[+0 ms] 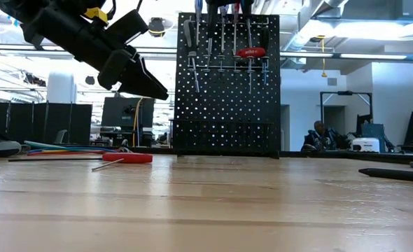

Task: Hang tools onto peg board
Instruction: Hang the black screwdriver on the black peg board

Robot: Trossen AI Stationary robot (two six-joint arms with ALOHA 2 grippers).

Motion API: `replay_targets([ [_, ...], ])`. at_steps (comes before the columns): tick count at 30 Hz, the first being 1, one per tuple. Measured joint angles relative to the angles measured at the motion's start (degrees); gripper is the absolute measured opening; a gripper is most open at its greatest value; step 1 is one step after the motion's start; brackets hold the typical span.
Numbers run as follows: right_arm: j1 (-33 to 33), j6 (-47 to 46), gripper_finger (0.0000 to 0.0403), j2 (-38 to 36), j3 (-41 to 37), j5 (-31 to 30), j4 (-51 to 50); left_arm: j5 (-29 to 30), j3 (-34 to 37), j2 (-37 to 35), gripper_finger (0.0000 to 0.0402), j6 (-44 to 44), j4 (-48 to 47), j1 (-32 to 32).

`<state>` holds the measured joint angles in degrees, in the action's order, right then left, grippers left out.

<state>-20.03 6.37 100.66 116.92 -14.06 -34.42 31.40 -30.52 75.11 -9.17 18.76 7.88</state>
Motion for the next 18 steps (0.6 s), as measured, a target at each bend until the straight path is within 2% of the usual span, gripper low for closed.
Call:
replay_targets([
  [2, 0.00, 0.02, 0.0111, -0.02, 0.00, -0.01, -0.06, 0.00, 0.00, 0.00, 0.0256, -0.01, 0.00, 0.00],
  [8, 0.41, 0.09, 0.0156, 1.50, 0.00, -0.26, 0.10, 0.00, 0.00, 0.00, 0.0256, -0.02, 0.02, 0.02],
  [18, 0.69, 4.41, 0.0144, 4.57, -0.04, -0.80, 0.30, 0.00, 0.00, 0.02, 0.0256, -0.02, -0.07, 0.02],
])
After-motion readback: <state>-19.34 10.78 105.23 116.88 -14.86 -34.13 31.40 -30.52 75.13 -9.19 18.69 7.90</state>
